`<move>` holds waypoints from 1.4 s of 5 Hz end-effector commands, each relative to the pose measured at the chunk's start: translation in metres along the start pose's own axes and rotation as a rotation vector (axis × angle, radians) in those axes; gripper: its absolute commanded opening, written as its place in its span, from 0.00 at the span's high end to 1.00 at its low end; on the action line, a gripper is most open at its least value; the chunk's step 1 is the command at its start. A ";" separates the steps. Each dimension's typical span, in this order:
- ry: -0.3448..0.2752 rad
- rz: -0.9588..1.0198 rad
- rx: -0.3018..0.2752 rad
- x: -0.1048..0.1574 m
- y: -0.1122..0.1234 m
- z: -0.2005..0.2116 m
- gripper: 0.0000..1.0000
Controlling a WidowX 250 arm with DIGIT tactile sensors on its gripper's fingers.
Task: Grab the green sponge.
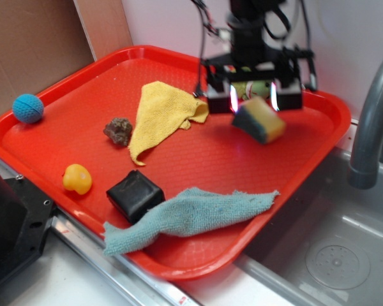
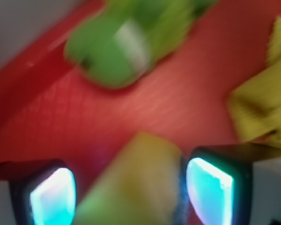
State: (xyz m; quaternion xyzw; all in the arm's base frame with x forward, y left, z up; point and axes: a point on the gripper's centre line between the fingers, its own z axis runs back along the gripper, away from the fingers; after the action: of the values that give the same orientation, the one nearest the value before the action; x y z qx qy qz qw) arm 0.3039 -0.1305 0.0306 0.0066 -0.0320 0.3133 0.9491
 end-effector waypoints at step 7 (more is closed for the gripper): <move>-0.101 -0.496 -0.182 0.069 0.125 0.204 1.00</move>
State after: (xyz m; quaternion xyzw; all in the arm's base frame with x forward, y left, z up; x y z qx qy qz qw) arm 0.2627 -0.0020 0.2142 -0.0545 -0.0674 0.0721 0.9936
